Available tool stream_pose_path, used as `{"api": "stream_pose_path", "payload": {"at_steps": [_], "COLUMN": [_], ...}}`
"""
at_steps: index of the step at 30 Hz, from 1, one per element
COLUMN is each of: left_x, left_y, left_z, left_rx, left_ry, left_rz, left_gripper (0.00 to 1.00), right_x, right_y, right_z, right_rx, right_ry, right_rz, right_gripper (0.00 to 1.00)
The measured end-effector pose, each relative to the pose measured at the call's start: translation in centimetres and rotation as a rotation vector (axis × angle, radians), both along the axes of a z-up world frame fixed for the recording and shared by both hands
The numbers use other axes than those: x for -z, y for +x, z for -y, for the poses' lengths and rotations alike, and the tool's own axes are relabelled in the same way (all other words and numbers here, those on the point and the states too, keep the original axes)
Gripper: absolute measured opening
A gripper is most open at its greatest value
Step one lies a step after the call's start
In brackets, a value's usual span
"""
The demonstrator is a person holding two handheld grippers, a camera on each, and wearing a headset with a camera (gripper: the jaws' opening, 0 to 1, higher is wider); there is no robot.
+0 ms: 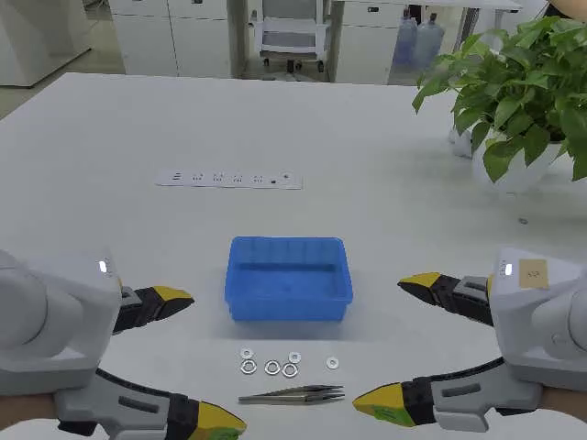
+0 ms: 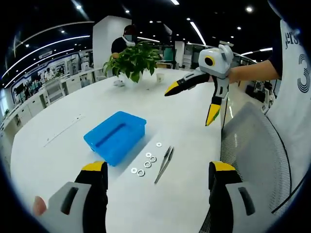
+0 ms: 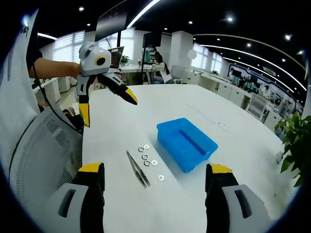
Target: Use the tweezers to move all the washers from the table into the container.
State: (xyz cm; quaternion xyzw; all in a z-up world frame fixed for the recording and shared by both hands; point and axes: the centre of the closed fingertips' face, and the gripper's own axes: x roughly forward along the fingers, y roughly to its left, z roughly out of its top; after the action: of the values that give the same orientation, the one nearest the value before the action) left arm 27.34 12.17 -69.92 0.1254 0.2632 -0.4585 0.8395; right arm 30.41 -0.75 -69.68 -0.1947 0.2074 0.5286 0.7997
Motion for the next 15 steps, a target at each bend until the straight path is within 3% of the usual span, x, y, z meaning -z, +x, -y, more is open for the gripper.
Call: {"api": "stream_pose_path", "payload": {"at_steps": [15], "left_x": [-0.12], "left_y": [-0.1], "left_z": [0.17], "left_rx": [0.002], "left_ry": [-0.004], "left_rz": [0.002], "left_gripper": [0.9], "right_x": [0.09], "right_y": [-0.15], "right_z": [0.0], "right_rx": [-0.003], "right_ry": [-0.005], "right_rz": [-0.003], "right_gripper": [0.84]}}
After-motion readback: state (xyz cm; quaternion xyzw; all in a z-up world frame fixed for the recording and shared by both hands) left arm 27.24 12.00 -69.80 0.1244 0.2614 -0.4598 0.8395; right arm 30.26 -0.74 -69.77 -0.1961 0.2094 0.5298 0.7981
